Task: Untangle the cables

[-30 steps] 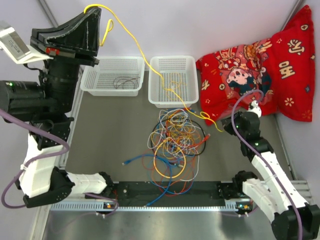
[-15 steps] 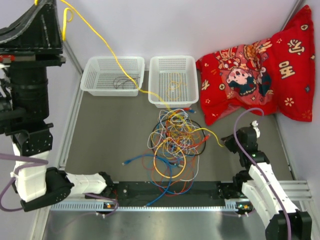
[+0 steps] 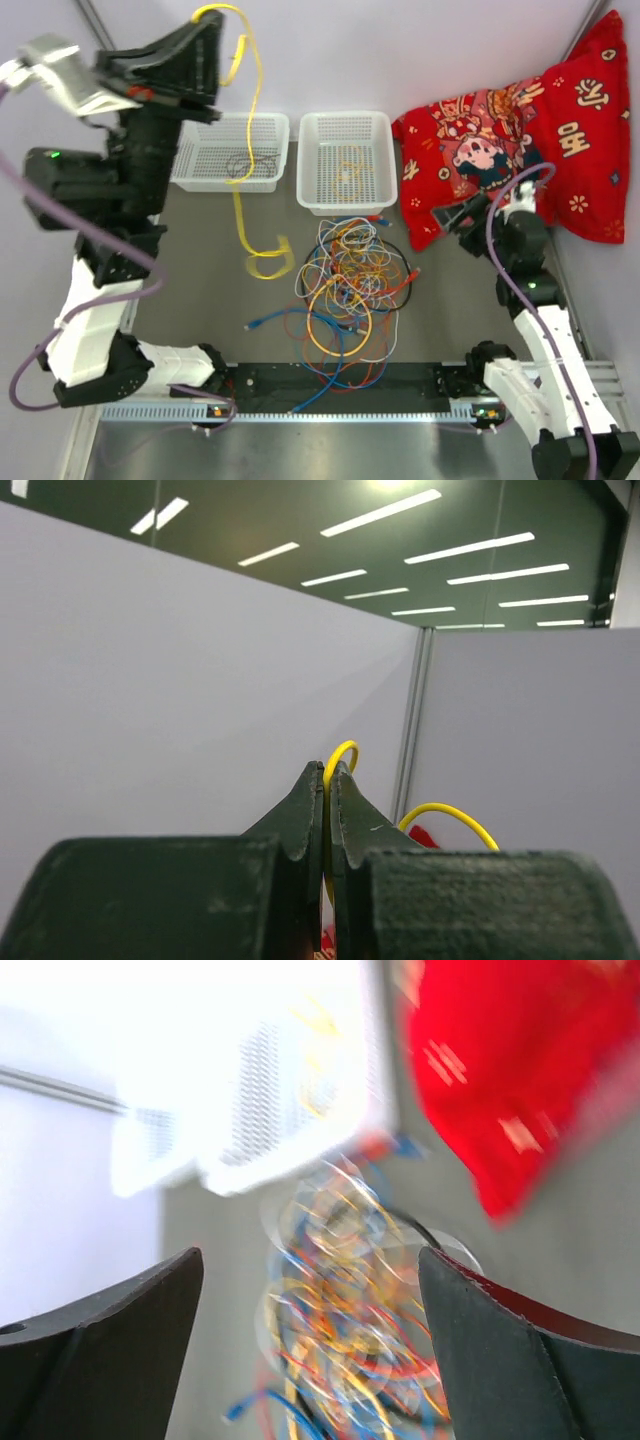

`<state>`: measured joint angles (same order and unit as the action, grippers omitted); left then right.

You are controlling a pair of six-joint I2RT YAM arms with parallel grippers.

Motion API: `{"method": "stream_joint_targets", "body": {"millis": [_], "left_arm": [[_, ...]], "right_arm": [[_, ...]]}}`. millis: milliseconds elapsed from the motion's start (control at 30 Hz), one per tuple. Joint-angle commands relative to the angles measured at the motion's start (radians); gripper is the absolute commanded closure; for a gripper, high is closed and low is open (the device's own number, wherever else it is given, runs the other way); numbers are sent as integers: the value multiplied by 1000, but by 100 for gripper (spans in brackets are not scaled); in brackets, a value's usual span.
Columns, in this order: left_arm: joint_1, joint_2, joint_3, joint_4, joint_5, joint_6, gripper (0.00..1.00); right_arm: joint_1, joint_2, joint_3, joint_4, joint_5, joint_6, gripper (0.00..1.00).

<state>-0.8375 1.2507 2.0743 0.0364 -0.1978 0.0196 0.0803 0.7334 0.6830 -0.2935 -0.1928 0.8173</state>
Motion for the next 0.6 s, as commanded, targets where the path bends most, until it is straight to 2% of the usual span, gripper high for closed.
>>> {"method": "stream_joint_targets", "body": {"millis": [0,133,200,233,333,467,567], "left_arm": [[3,45,-6,-30,44,-64,100],[3,72,-5,-32,69,-93,100],[3,87,-6,-32,77,-112,100],[3,92,-6,-32,84,-119,100],[3,110,0,-32,109,-148,100],[3,142,23,-62,156,-202,100],[3,162,44,-75,193,-247,100]], "right_arm": [[12,14,185,24,-40,-72,11],[44,18,228,128,-118,-26,11],[70,27,228,233,-183,14,12],[113,32,234,261,-195,17,13],[217,66,271,312,-211,-32,13],[346,95,306,304,-149,-148,14],[403,115,316,329,-123,-205,13]]}}
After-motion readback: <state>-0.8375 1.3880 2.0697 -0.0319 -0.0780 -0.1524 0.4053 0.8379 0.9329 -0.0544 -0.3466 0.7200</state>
